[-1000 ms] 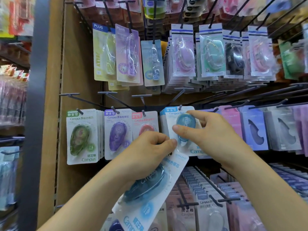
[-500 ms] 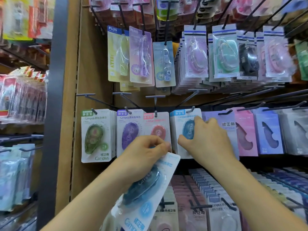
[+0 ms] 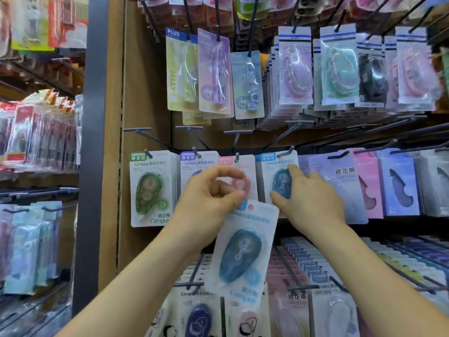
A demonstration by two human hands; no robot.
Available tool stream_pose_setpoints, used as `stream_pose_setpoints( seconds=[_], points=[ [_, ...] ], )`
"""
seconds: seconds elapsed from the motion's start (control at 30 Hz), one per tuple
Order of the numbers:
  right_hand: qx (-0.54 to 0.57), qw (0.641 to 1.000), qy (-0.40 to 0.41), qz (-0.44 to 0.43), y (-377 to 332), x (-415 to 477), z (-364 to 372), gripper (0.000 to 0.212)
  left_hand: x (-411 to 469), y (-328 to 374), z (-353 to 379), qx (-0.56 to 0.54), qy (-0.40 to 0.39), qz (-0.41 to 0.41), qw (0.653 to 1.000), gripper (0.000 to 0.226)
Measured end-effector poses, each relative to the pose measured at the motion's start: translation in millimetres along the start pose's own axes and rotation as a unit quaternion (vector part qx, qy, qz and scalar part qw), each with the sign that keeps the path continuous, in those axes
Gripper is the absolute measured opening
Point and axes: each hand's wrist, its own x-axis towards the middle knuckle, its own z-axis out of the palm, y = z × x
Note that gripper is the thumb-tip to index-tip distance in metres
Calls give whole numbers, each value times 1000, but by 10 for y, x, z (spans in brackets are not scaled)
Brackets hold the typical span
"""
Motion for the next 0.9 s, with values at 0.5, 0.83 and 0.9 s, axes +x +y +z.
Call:
stream_pose_setpoints(
  seconds=[0.5,0.83,0.9],
  points=[
    [636,764,-98,-49,216,-779,-294,61,117,-23,364,-118,86,58,988,17],
    [656,754,23,1,341,-680,-150,33,43,-144,499,-87,-45,43,994,50],
    [649,758,70,8,358,-641,-134,30,-38,-144,547,-61,-82,64,993,64]
  ],
)
